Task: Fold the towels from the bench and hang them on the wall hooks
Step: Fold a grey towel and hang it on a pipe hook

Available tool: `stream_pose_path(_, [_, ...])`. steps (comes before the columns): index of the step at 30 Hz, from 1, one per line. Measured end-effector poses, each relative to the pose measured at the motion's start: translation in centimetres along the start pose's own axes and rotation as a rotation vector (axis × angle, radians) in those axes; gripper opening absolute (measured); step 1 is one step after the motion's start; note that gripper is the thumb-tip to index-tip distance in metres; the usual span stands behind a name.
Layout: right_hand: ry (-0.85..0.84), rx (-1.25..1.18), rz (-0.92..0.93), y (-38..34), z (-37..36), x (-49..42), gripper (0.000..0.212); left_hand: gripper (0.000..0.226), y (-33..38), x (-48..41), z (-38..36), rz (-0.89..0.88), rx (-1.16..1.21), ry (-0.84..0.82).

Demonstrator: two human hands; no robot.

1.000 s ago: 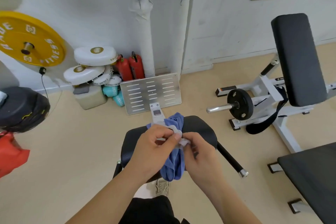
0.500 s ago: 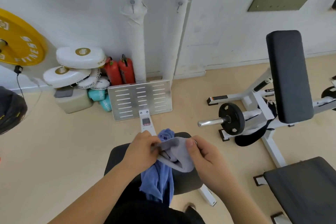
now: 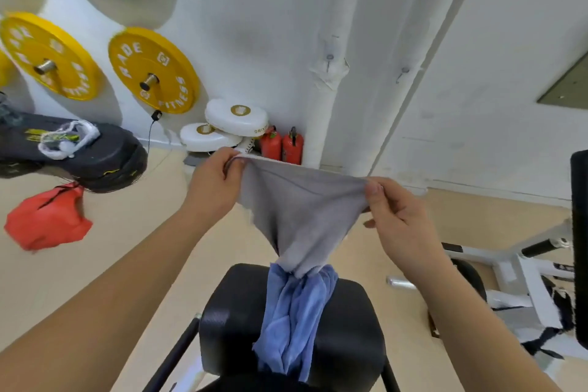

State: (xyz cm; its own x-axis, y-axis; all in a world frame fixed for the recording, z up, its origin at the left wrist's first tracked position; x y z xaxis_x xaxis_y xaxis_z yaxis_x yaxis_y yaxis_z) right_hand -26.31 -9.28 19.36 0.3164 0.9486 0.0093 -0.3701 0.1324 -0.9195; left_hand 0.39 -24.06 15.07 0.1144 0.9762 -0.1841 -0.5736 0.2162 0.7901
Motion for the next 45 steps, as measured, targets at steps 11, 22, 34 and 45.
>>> stream_pose_path(11, [0.096,-0.11,0.227,-6.2,1.3,0.8,0.03,0.014,4.5,2.9,8.2,-0.038,0.168,0.243])
stream_pose_path(22, [-0.166,0.218,-0.344,11.1,-3.3,10.1,0.026,0.019,-8.9,15.9,0.7,0.271,0.145,-0.279])
stream_pose_path(34, [-0.201,0.223,-0.509,16.1,-5.8,19.9,0.025,0.026,-13.1,23.7,0.4,0.23,-0.004,-0.53])
stream_pose_path(45, [-0.255,0.198,-0.411,16.5,-2.7,29.6,0.033,0.021,-9.2,32.9,2.9,0.239,0.015,-0.33])
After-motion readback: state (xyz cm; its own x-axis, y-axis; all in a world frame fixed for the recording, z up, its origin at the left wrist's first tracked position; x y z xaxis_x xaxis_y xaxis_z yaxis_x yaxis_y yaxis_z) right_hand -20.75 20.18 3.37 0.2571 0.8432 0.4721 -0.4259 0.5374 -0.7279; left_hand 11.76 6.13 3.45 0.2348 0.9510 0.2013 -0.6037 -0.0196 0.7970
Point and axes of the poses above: each hand's wrist, its own x-axis away from the middle knuckle, its own z-axis out of the back of the hand, y = z × x, the point moved 6 cm from there along -x, towards the middle knuckle, and after that the axes turned 3 degrees about -z, right-handed, at the moved point
